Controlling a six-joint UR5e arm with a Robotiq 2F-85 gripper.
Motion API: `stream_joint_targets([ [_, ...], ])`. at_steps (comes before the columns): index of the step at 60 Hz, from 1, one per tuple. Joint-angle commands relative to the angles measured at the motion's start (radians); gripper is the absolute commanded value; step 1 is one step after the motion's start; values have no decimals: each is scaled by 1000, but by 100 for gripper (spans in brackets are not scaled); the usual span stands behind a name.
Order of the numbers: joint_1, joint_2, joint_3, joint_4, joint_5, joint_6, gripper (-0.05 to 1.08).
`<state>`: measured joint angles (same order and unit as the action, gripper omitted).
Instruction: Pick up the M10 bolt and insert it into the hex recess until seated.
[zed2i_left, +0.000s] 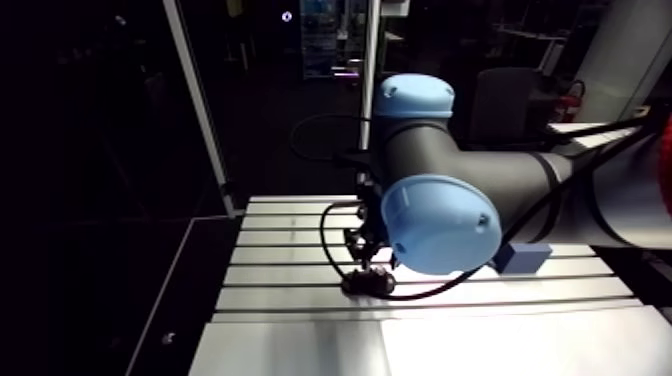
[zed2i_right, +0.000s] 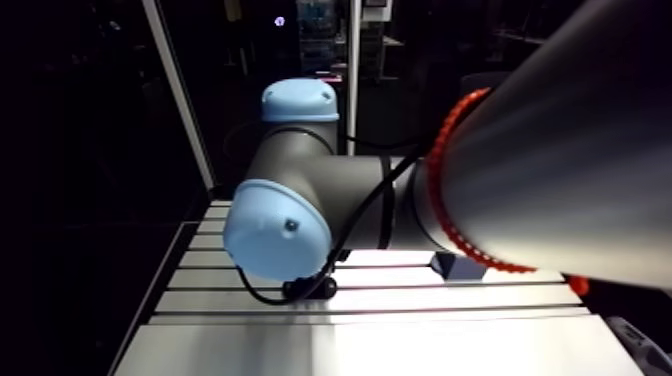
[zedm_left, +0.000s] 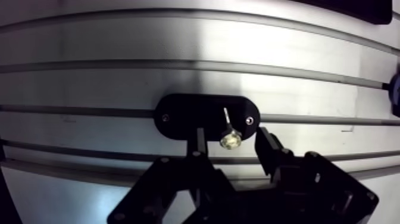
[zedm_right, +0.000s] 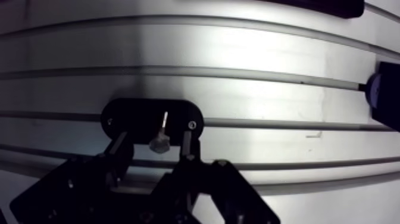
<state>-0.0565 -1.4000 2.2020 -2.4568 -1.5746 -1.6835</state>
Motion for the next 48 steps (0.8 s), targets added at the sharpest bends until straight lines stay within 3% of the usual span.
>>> stream_joint_targets([
  [1,0,0,0,0,0,0,47],
  [48,-3,19,3,0,0,0,54],
])
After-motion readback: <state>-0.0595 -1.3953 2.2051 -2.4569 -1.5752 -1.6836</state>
